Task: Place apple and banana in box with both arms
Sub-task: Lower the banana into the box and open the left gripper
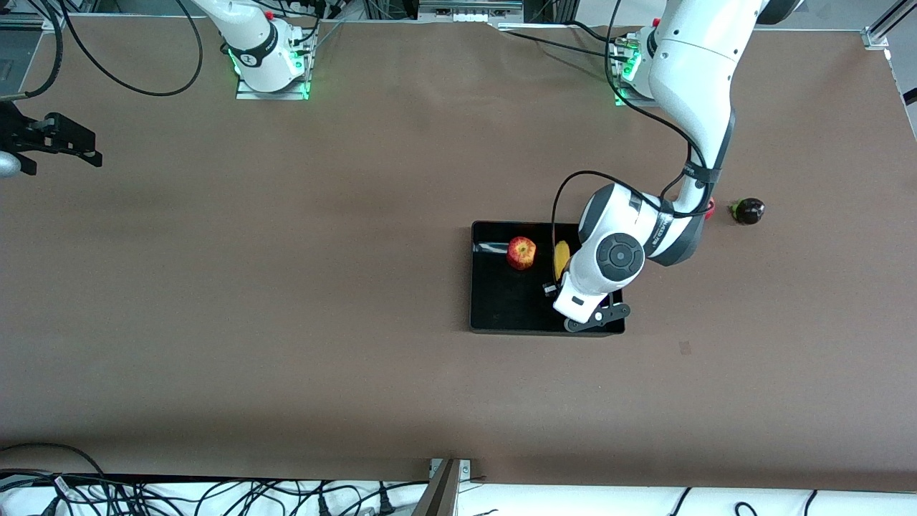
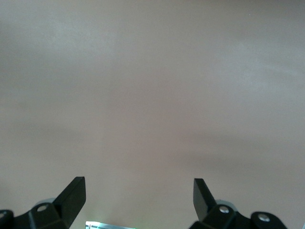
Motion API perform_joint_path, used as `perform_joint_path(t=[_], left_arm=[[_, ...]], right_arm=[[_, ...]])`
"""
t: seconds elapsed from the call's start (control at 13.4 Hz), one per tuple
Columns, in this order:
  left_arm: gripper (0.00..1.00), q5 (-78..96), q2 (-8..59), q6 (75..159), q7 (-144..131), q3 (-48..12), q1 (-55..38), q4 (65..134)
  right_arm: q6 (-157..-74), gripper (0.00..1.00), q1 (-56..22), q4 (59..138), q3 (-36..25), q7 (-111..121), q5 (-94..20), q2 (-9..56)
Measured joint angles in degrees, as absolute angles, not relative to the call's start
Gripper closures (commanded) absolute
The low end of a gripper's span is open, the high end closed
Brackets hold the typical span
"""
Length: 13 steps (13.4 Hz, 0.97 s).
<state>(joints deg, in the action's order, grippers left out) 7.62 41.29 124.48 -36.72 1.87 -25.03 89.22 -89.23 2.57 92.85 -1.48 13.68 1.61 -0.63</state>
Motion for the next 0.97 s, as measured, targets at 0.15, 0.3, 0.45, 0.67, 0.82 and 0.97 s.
perform_joint_path(t=[0.15, 0.3, 0.45, 0.67, 0.82, 0.97], left_arm=[[1.00, 7.6, 42.1, 126.3, -36.8, 1.9, -25.0, 89.2], [1.00, 7.6, 42.7, 126.8, -36.9, 1.9, -25.0, 89.2], [1.00, 7.6, 43.1, 126.9, -36.9, 1.9, -25.0, 89.2], [0.91, 7.6, 43.5, 127.1, -36.9, 1.9, -25.0, 89.2], [0.69, 7.6, 43.6, 127.4, -36.9, 1.9, -25.0, 89.2], [0.47, 7.6, 43.6, 127.5, -36.9, 1.9, -25.0, 89.2]], right_arm=[[-89.2, 0.00, 2.6, 92.8, -1.5, 13.7, 1.6, -0.6], [-89.2, 0.00, 2.6, 92.8, -1.5, 13.7, 1.6, -0.6], [-89.2, 0.00, 2.6, 92.8, -1.5, 13.7, 1.6, -0.6], [-89.2, 0.00, 2.6, 92.8, -1.5, 13.7, 1.6, -0.6], [-89.2, 0.00, 2.6, 92.8, -1.5, 13.7, 1.6, -0.6], [-89.2, 0.00, 2.6, 92.8, -1.5, 13.7, 1.6, -0.6]])
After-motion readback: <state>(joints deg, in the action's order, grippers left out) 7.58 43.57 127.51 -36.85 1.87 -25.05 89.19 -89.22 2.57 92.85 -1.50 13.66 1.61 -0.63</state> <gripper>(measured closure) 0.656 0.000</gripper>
